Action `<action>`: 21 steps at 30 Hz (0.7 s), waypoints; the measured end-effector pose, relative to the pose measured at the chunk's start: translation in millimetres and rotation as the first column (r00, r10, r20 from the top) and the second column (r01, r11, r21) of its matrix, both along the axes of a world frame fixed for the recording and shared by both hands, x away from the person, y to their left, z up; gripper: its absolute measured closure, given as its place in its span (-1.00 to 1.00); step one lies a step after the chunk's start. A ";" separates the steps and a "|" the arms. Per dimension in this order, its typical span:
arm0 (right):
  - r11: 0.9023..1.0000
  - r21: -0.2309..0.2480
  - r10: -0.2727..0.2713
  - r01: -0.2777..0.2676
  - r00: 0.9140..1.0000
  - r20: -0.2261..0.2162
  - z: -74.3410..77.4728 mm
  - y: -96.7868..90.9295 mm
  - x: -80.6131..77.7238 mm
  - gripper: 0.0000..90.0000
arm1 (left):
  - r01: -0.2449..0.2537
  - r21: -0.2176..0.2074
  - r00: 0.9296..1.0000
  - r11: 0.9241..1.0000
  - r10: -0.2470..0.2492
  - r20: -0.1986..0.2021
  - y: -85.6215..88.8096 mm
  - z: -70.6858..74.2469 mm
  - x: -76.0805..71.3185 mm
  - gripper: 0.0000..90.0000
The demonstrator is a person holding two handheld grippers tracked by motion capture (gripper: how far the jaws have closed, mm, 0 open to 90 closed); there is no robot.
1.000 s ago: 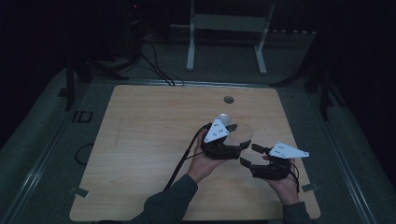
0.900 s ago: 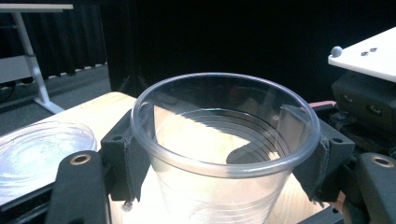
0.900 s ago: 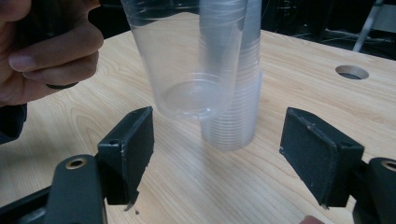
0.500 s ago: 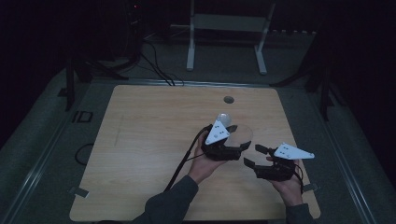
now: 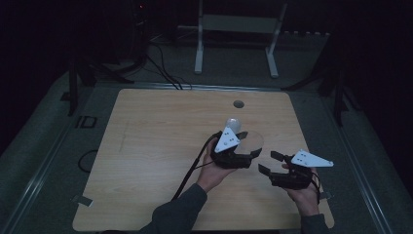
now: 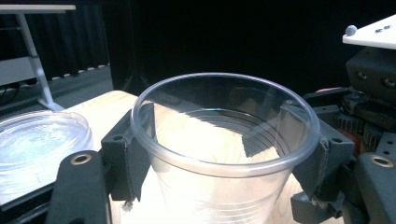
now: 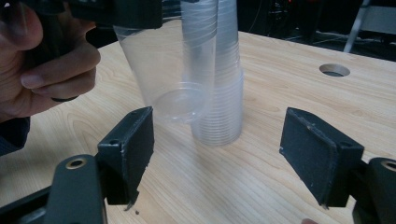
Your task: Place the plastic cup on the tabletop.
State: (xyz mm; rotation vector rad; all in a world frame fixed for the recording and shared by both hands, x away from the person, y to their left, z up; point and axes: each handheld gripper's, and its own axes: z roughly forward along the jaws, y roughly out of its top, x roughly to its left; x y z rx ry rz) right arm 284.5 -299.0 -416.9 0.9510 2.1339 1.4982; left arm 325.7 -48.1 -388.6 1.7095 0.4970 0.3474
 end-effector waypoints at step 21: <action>0.999 0.028 -0.043 0.043 0.999 0.008 1.8 -14.7 0.1 -0.42 | 0.009 -0.013 1.000 1.000 -0.009 0.013 -4.3 -4.3 0.4 -0.35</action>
